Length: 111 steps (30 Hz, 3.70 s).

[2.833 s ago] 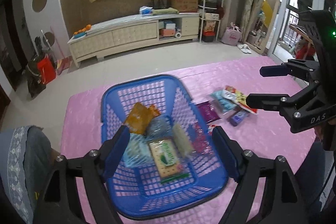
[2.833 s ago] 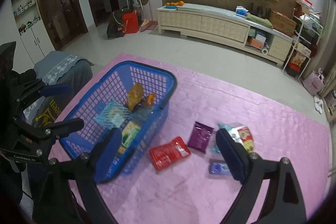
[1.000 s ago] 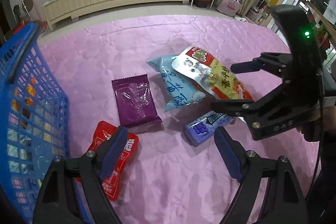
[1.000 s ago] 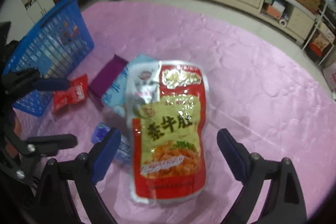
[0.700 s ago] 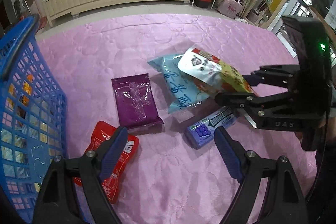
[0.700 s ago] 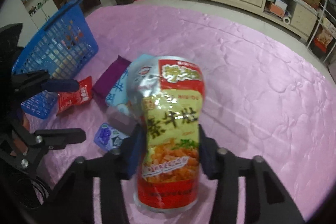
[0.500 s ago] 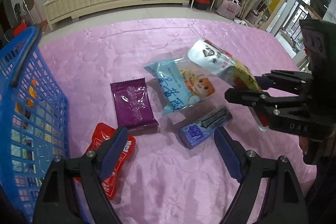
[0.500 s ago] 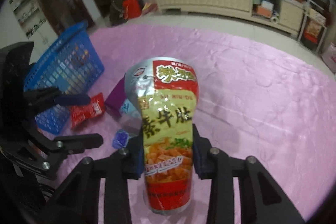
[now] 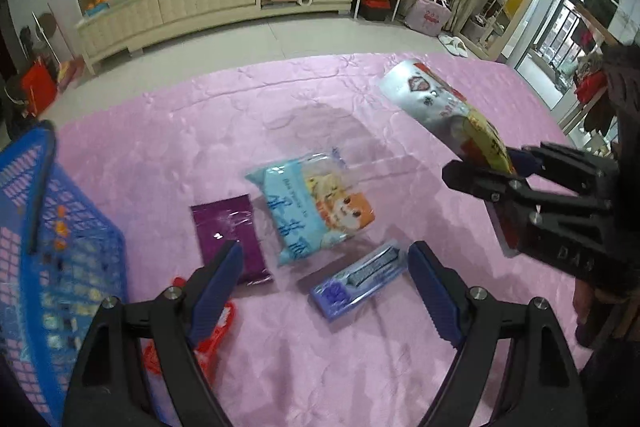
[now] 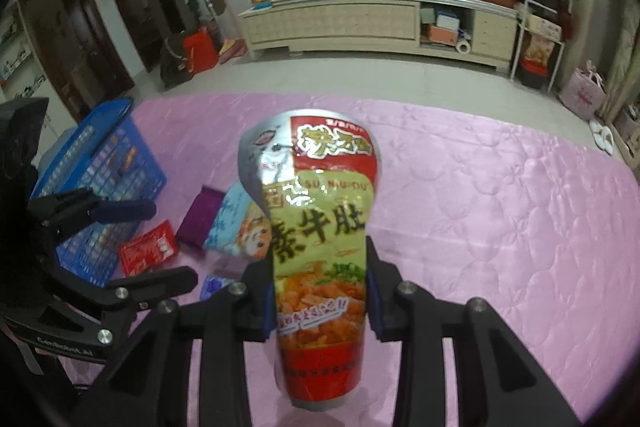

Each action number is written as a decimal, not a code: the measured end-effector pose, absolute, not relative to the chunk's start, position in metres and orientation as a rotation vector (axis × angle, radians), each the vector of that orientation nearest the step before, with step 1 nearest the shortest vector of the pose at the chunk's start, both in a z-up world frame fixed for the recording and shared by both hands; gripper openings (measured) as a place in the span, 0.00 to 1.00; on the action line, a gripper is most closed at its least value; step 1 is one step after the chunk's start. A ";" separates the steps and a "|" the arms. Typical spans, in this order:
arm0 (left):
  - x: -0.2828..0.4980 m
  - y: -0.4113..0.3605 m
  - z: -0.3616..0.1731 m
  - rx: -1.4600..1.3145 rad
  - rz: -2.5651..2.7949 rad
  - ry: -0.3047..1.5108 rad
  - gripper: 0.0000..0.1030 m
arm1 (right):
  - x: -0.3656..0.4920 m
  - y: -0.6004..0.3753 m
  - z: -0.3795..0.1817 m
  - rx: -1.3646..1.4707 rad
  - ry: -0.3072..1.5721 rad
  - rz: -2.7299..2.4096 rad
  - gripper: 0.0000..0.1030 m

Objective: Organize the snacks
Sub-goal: 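Grasp the red-and-yellow beef tripe bag with the right gripper and lift it, then grasp the blue Dan Huang Su cake bag with the left gripper while the right gripper holds the tripe bag, then carry both bags over the basket and open the right gripper to drop the tripe bag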

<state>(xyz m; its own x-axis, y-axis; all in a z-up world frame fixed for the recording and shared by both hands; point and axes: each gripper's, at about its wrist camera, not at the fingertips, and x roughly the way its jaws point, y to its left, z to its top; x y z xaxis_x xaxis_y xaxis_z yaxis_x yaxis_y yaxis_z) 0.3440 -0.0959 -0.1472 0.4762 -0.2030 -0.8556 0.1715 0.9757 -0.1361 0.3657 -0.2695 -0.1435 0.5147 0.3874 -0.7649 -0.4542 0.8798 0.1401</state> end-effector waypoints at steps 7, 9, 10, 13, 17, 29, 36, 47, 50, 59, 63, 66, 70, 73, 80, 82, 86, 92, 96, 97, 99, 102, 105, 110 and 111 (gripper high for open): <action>0.376 -0.101 -0.166 -0.064 -0.226 1.118 0.80 | 0.379 -0.278 -0.153 -0.064 0.928 0.471 0.39; 0.382 -0.103 -0.171 -0.047 -0.216 1.128 0.80 | 0.380 -0.278 -0.153 -0.069 0.928 0.475 0.39; 0.386 -0.104 -0.174 -0.042 -0.213 1.134 0.80 | 0.381 -0.277 -0.153 -0.074 0.928 0.476 0.39; 0.396 -0.106 -0.180 -0.044 -0.208 1.148 0.80 | 0.384 -0.276 -0.157 -0.076 0.938 0.473 0.39; 0.406 -0.106 -0.185 -0.060 -0.198 1.161 0.80 | 0.390 -0.274 -0.167 -0.078 0.971 0.456 0.39; 0.422 -0.123 -0.194 -0.028 -0.200 1.198 0.72 | 0.393 -0.274 -0.178 -0.082 1.009 0.433 0.39; 0.413 -0.129 -0.198 0.001 -0.211 1.189 0.60 | 0.392 -0.269 -0.180 -0.089 1.030 0.430 0.39; 0.374 -0.121 -0.168 -0.018 -0.218 1.102 0.60 | 0.374 -0.267 -0.163 -0.118 1.009 0.413 0.39; 0.361 -0.119 -0.164 -0.005 -0.214 1.090 0.60 | 0.363 -0.263 -0.154 -0.122 0.988 0.430 0.39; 0.303 -0.100 -0.127 0.030 -0.218 0.994 0.60 | 0.322 -0.239 -0.118 -0.117 0.925 0.458 0.39; 0.282 -0.079 -0.105 0.007 -0.211 0.957 0.60 | 0.303 -0.225 -0.098 -0.138 0.902 0.456 0.39; 0.264 -0.062 -0.087 0.002 -0.207 0.920 0.60 | 0.288 -0.216 -0.081 -0.127 0.888 0.466 0.39; 0.241 -0.035 -0.065 -0.005 -0.204 0.876 0.60 | 0.265 -0.201 -0.057 -0.144 0.849 0.468 0.39; 0.227 -0.015 -0.052 0.006 -0.192 0.851 0.60 | 0.254 -0.189 -0.046 -0.130 0.842 0.488 0.39; 0.211 0.027 -0.030 -0.008 -0.192 0.809 0.60 | 0.238 -0.162 -0.032 -0.098 0.839 0.540 0.39; 0.206 0.042 -0.025 -0.002 -0.178 0.797 0.60 | 0.236 -0.154 -0.030 -0.086 0.838 0.558 0.39; 0.196 0.061 -0.019 0.009 -0.163 0.785 0.60 | 0.237 -0.136 -0.027 -0.094 0.833 0.582 0.39; 0.196 0.082 -0.019 0.014 -0.145 0.795 0.60 | 0.250 -0.104 -0.032 -0.101 0.855 0.629 0.39; 0.201 0.097 -0.023 0.022 -0.131 0.814 0.60 | 0.259 -0.081 -0.038 -0.116 0.870 0.650 0.39; 0.203 0.100 -0.025 0.025 -0.123 0.819 0.60 | 0.261 -0.076 -0.040 -0.118 0.877 0.654 0.39; 0.206 0.104 -0.029 0.025 -0.112 0.827 0.60 | 0.267 -0.065 -0.047 -0.123 0.892 0.666 0.39; 0.213 0.116 -0.036 0.022 -0.099 0.839 0.60 | 0.276 -0.051 -0.056 -0.135 0.916 0.676 0.39; 0.221 0.126 -0.045 0.009 -0.088 0.861 0.60 | 0.281 -0.036 -0.062 -0.136 0.944 0.677 0.39; 0.233 0.139 -0.062 -0.019 -0.090 0.897 0.60 | 0.298 -0.020 -0.069 -0.123 0.987 0.667 0.40; 0.236 0.141 -0.065 -0.024 -0.089 0.903 0.60 | 0.300 -0.015 -0.071 -0.131 0.989 0.662 0.40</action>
